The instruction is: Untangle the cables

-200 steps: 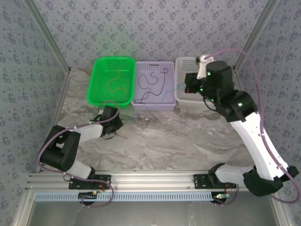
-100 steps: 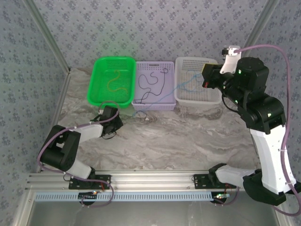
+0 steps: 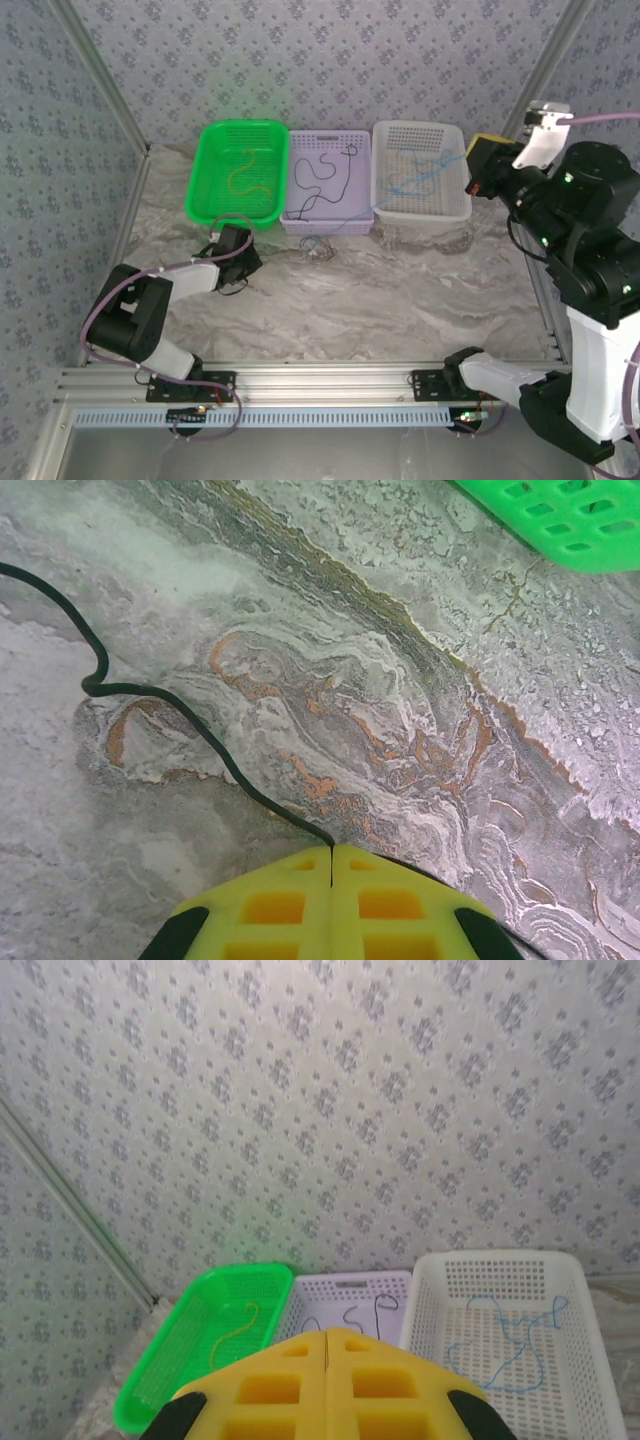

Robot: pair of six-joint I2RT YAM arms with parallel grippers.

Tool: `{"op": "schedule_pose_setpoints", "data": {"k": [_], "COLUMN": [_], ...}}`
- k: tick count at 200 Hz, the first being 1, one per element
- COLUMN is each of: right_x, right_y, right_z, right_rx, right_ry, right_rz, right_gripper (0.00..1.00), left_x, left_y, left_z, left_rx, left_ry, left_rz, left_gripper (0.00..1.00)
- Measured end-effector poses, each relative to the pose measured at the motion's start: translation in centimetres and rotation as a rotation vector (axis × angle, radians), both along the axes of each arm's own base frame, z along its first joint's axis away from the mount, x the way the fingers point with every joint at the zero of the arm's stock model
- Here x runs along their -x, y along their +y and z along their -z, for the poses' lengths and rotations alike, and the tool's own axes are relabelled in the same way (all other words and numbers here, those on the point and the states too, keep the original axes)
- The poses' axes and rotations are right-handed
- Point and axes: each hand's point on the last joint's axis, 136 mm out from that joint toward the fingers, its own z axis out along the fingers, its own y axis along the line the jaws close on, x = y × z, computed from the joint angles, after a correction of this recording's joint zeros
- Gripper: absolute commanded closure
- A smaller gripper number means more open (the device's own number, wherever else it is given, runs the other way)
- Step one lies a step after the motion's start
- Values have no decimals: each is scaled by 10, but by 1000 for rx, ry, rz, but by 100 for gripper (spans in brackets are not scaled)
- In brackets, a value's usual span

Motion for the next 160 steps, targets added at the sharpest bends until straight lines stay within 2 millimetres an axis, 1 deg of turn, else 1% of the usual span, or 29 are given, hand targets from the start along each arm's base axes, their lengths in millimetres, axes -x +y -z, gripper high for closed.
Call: {"op": "schedule_pose_setpoints", "data": {"k": [47, 69, 87, 106, 120, 160], "right_x": [32, 47, 58, 62, 60, 41], "right_y": [-27, -40, -46, -48, -46, -35], "right_z": [-46, -63, -74, -79, -79, -66], "right_rx": [-16, -21, -24, -22, -17, 18], "right_ry": [-129, -190, -229, -248, -249, -201], "right_rz": [77, 119, 132, 133, 122, 111], "right_gripper": [100, 100, 100, 100, 100, 100], "left_x": [-2, -6, -7, -8, -10, -13], "left_y": [-1, -2, -3, -3, -4, -6], "left_z": [1, 0, 0, 1, 0, -1], "left_rx": [1, 4, 5, 4, 6, 5], "left_ry": [-1, -10, -12, -9, -14, -12], "left_rz": [0, 0, 0, 0, 0, 1], "left_gripper": [100, 100, 100, 100, 100, 100]}}
